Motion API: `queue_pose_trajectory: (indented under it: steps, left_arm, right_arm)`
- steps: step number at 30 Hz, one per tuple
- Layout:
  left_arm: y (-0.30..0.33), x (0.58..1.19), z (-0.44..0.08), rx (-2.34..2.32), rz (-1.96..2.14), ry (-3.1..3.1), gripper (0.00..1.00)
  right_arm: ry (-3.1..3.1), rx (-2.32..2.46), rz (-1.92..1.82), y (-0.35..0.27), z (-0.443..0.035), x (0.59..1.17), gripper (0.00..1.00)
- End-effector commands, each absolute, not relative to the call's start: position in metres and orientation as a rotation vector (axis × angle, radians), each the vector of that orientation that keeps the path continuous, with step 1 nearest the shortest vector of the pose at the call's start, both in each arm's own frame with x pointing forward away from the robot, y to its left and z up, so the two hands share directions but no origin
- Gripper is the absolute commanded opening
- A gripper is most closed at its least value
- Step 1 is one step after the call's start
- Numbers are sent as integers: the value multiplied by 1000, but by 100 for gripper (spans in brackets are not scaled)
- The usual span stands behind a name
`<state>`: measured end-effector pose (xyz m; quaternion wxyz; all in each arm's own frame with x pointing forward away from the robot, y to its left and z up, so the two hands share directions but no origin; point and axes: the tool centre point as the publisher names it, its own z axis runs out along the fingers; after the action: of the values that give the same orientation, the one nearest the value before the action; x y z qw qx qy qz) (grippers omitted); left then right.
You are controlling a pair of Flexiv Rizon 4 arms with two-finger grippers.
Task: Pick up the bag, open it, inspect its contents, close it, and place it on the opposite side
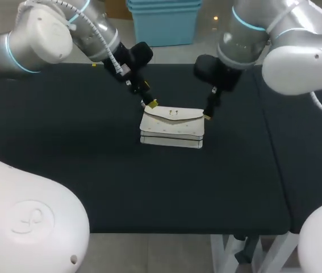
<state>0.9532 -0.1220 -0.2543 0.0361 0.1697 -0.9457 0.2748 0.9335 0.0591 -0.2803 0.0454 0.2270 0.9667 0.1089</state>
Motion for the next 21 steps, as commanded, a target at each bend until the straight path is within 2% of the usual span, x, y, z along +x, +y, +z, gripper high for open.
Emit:
queue_pose_trajectory:
  steps: [1,10,21]
  left_arm:
    - [-115,952,-256,1400,770,-2399,100]
    - [-105,958,-273,1924,853,-1931,100]
    - [-105,955,-280,2083,1051,-1594,100]
  right_arm:
    - [2955,1511,523,47,-281,945,100]
    - [2480,2234,689,39,-278,941,100]
    - [1970,2513,835,45,-295,929,100]
